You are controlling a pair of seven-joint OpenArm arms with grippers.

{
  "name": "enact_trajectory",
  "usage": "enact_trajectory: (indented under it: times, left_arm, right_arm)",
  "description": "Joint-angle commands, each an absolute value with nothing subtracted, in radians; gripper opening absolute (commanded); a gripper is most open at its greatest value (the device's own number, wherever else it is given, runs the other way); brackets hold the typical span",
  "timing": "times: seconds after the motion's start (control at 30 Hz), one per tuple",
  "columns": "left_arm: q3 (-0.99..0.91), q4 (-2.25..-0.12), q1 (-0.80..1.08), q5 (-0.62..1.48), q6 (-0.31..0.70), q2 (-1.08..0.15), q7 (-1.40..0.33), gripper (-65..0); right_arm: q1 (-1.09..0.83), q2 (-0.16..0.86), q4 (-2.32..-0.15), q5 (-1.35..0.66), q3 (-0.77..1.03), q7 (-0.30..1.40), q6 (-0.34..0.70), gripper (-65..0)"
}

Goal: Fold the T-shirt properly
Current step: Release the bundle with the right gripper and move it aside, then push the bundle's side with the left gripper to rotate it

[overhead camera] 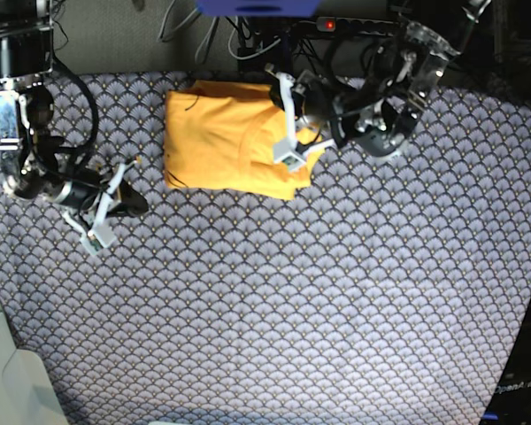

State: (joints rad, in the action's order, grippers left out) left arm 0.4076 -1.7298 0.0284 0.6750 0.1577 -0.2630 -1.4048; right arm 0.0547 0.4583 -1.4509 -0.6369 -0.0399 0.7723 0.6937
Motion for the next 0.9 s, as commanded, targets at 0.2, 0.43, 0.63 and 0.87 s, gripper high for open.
enact_trajectory:
  times: [0.2, 0.43, 0.63, 0.87]
  left_arm:
    - [0.398, -1.685, -0.001, 0.495, 0.156, -0.211, -1.396, -65.0]
    - [0.395, -1.636, -0.027, 0.323, 0.157, -0.136, -1.396, -65.0]
    - [0.400, -1.635, -0.033, 0.263, 0.157, -0.110, -1.396, -65.0]
    - [0.395, -1.635, -0.024, 0.254, 0.157, -0.122, -1.396, -65.0]
  right_arm:
    - [0.065, 0.466, -1.465, -0.654, -0.033, 0.753, 0.698, -65.0]
    - [0.064, 0.473, -1.465, -0.654, -0.030, 0.753, 0.698, -65.0]
    - [0.068, 0.483, -1.463, -0.654, -0.031, 0.753, 0.698, -65.0]
    - [0.071, 0.450, -1.405, -0.653, -0.036, 0.745, 0.698, -65.0]
